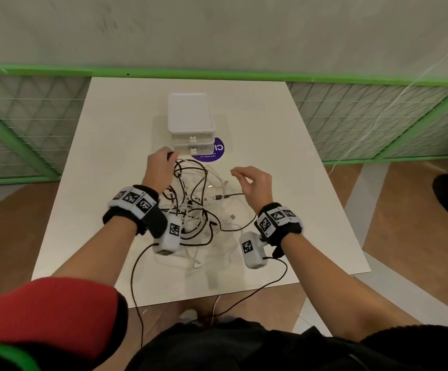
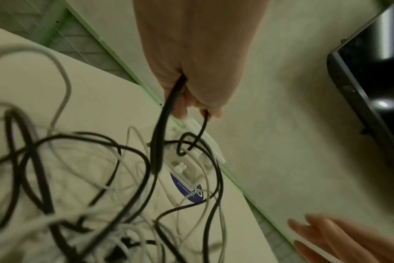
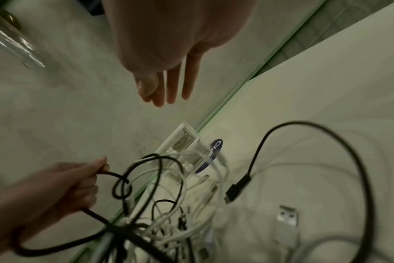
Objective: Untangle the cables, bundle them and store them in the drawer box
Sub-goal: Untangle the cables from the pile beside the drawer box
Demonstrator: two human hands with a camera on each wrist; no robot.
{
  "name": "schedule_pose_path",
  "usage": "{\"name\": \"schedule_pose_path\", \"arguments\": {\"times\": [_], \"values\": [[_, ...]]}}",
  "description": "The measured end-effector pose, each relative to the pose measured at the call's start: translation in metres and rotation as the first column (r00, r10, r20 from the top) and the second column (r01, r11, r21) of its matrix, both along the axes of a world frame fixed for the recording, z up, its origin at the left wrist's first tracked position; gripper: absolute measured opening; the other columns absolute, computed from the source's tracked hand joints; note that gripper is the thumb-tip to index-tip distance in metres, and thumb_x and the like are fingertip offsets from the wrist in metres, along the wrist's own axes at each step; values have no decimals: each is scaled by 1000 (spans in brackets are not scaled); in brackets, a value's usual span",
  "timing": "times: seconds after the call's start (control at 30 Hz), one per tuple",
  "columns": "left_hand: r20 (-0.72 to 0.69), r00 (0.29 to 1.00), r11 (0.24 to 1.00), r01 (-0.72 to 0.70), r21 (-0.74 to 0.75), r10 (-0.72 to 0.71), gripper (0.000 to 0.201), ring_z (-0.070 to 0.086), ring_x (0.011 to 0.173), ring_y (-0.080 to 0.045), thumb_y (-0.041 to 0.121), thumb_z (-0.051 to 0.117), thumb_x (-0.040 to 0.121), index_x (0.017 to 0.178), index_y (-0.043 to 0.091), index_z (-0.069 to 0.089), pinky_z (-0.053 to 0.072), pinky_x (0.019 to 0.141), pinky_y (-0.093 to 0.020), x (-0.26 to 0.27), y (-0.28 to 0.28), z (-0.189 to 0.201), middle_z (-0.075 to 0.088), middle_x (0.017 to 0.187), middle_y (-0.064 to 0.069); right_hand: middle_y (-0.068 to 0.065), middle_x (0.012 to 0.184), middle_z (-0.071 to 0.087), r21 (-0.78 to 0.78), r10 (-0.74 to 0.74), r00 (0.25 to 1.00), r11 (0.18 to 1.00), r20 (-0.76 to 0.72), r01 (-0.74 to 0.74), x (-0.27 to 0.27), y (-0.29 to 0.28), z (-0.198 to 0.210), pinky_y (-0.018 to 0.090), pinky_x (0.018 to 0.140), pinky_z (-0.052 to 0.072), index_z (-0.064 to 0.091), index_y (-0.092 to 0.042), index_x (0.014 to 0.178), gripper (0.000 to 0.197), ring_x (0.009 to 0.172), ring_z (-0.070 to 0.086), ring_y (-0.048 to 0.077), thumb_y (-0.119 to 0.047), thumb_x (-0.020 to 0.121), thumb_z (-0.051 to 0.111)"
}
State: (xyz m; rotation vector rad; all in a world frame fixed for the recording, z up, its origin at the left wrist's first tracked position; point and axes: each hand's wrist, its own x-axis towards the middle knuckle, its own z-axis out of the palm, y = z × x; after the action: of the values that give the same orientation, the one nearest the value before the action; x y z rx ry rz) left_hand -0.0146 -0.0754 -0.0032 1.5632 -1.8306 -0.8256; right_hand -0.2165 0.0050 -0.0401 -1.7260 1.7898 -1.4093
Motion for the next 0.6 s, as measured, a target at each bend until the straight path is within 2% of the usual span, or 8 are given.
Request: {"name": "schedule_pose_path", "arguments": {"times": [0.07,0.13,0.2,0.3,0.37,0.43,0.5,0.6], "values": [[-13,993,993,113,26,-113,28,51,79,-20,18,46,98,99,-4,62,29,63,-18,-4,2,4,62,90,-15,15,88,72,151,70,997,986,31,-74,4,-2,2,15,75,50,72,1,89,13,79,67,21,-9,83,66],[-75,982,984,175,33,-172,27,53,75,-18,20,46,97,98,-1,64,38,65,-25,-18,7,8,61,84,-7,11,98,68,213,135,990,967,46,-141,18,-8,8,23,72,52,67,-3,100,21,78,61,14,-17,84,67],[-153,973,984,176,14,-172,26,52,66,-14,19,48,96,94,-1,64,42,63,-24,-32,9,12,59,77,-3,5,105,63,184,165,986,969,27,-167,34,-16,15,17,68,46,60,-8,110,33,67,52,8,-24,82,69],[-236,960,986,164,31,-152,25,49,60,-11,19,49,95,92,-1,63,39,62,-22,-40,9,16,57,74,-3,6,96,63,176,144,990,974,-11,-140,47,-25,20,15,63,39,62,-5,99,31,58,46,11,-23,77,74],[-250,955,982,180,58,-160,25,49,63,-14,21,50,95,91,0,63,41,67,-29,-41,8,16,58,76,-3,4,87,60,198,120,993,973,-3,-118,48,-28,20,18,63,40,62,-3,90,27,61,50,14,-21,75,76],[-267,948,977,198,74,-172,25,51,67,-11,23,50,95,91,2,64,44,70,-33,-41,9,15,58,75,-1,4,89,59,236,139,990,962,18,-139,44,-29,18,15,63,41,63,-2,88,26,64,53,15,-23,76,75],[-329,930,975,202,92,-162,21,50,57,2,21,50,95,90,6,63,48,63,-24,-38,9,16,55,69,5,9,104,60,303,202,979,933,2,-193,36,-29,14,17,72,43,66,-5,98,25,73,57,18,-24,83,68],[-331,932,982,178,65,-147,17,47,48,5,19,49,95,92,8,62,44,51,-12,-35,9,18,53,69,8,13,114,59,426,293,956,869,-33,-252,23,-27,11,29,88,42,65,-9,114,26,96,56,21,-19,92,54]]}}
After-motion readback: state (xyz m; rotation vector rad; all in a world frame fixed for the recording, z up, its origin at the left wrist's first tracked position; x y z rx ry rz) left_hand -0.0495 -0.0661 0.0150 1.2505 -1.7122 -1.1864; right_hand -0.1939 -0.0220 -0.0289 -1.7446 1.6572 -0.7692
